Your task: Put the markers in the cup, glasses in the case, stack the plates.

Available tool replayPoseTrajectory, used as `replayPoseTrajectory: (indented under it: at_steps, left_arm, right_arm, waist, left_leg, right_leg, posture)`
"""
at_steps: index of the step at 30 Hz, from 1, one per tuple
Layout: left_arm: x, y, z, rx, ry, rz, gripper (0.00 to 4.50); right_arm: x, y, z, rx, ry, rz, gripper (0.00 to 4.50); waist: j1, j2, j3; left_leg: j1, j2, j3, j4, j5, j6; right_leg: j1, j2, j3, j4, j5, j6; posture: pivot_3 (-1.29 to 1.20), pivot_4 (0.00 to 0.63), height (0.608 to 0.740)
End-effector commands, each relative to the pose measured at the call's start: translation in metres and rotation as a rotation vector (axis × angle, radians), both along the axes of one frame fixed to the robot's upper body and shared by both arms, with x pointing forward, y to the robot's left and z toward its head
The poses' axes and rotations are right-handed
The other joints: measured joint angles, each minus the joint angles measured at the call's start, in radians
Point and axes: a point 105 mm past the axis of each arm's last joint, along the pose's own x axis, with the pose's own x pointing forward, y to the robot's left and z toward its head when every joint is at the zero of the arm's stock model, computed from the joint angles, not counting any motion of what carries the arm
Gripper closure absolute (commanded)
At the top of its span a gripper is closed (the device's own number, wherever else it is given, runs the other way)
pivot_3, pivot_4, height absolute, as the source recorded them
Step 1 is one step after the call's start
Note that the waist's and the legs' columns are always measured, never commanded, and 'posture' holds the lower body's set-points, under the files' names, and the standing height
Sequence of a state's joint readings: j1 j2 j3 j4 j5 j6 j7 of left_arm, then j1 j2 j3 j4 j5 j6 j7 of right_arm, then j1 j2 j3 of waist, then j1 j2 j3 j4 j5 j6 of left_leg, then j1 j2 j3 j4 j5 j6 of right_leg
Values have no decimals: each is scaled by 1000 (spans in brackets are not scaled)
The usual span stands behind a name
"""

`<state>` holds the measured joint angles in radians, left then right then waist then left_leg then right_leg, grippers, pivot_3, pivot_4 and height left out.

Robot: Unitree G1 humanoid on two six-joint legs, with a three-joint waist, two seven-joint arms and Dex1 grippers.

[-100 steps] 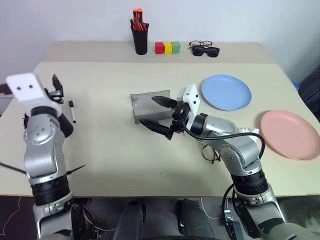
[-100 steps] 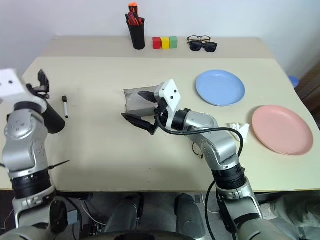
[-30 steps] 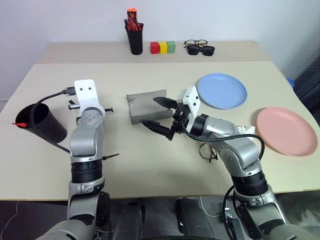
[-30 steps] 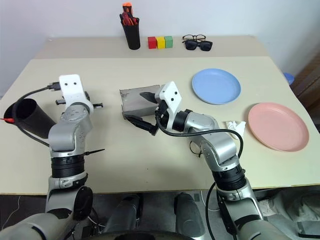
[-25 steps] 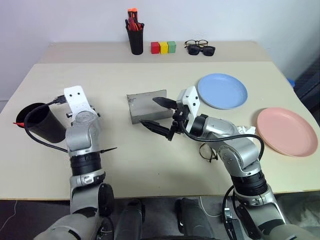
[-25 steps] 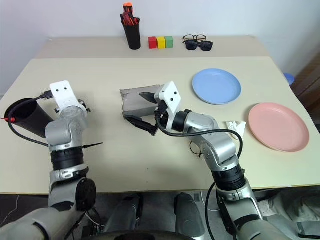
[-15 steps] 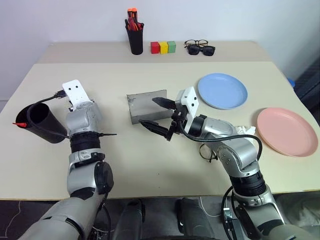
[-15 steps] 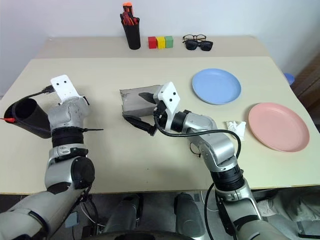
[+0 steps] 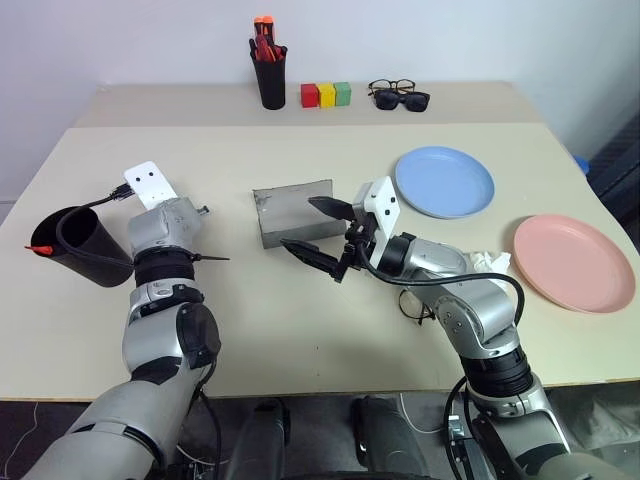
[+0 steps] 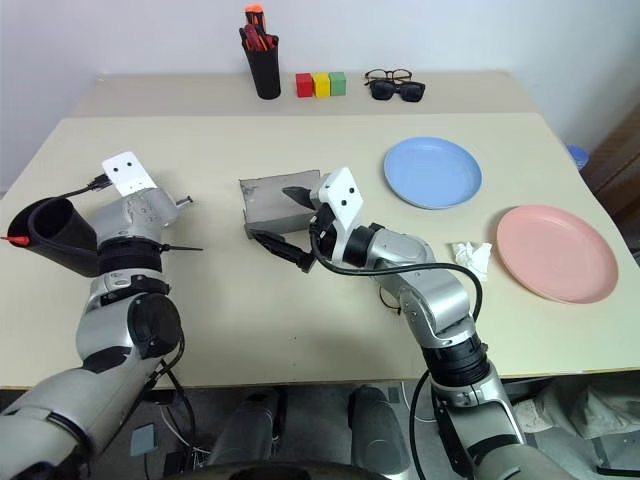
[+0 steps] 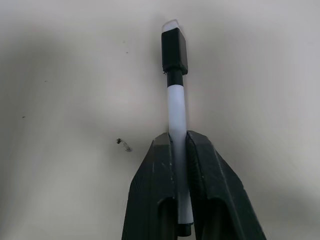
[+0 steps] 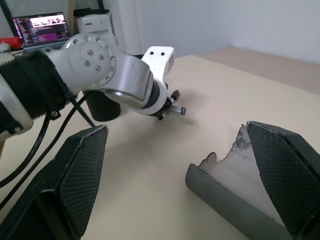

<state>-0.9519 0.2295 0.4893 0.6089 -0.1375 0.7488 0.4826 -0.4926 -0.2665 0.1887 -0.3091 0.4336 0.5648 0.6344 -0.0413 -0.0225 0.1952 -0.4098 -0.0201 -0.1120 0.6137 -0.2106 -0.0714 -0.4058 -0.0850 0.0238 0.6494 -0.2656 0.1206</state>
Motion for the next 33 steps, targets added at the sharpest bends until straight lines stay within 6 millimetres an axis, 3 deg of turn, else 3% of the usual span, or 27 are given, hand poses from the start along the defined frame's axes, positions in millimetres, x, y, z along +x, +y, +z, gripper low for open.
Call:
replayPoseTrajectory:
  at_steps: [1, 3, 4, 7, 12, 15, 19, 23, 33]
  left_arm:
    - [8, -30, 67, 195, -294, -238, 4453]
    - [-12, -54, 117, 283, -578, -401, 4453]
    - [-21, -58, 129, 304, -655, -434, 4453]
    - [-62, -16, 156, 512, -726, -310, 4453]
    - [-113, 39, 170, 621, -741, -147, 4453]
    - [-128, 56, 152, 701, -642, -134, 4453]
    - [-143, 71, 122, 658, -567, -89, 4453]
    - [-149, 69, 103, 623, -542, -93, 4453]
    - [-148, 70, 77, 598, -471, -70, 4453]
  right_arm:
    - [-4, -1, 15, 19, -66, 14, 0]
    - [-2, -2, 16, 13, -71, 14, 0]
    - [-2, -3, 16, 11, -72, 14, 0]
    - [-1, -4, 18, 7, -76, 19, 0]
    - [-4, -2, 18, 7, -72, 41, 0]
    - [-4, 1, 18, 7, -71, 61, 0]
    - [-4, 4, 19, 7, -73, 80, 0]
    - [-4, 4, 19, 2, -75, 95, 0]
    - [-12, 6, 22, 6, -74, 146, 0]
  waist:
    - [0, 0, 0]
    - [0, 0, 0]
    - [1, 0, 0]
    - [-7, 1, 0]
    - [-14, 2, 0]
    - [-3, 2, 0]
    - [6, 1, 0]
    - [6, 1, 0]
    - [2, 1, 0]
  left_leg:
    - [0, 0, 0, 0, 0, 0]
    - [-1, 0, 0, -1, 1, -1]
    - [-2, 0, 0, -1, 2, -3]
    - [-1, 0, 1, -1, 2, -3]
    - [2, 2, 1, -2, 2, -3]
    - [1, 2, 2, -1, 1, -2]
    - [1, 2, 1, -1, 1, -2]
    - [1, 2, 1, -1, 1, -2]
    - [1, 2, 1, -1, 1, -2]
  right_leg:
    - [0, 0, 0, 0, 0, 0]
    - [-1, 0, 0, 0, 0, 0]
    - [-2, 0, 0, 0, 0, 0]
    - [-2, 0, 2, -1, 0, 0]
    - [-2, 3, 3, 1, 0, -1]
    - [0, 2, 2, 0, 0, -1]
    - [0, 2, 2, -1, 0, -1]
    - [1, 2, 2, -1, 0, -1]
    - [0, 2, 2, -1, 0, -1]
  posture:
    - [0, 150, 740]
    - [0, 150, 740]
    - [0, 150, 740]
    - [0, 150, 740]
    - [0, 150, 740]
    - [0, 150, 740]
    - [0, 150, 740]
    - [0, 150, 740]
    - [0, 150, 740]
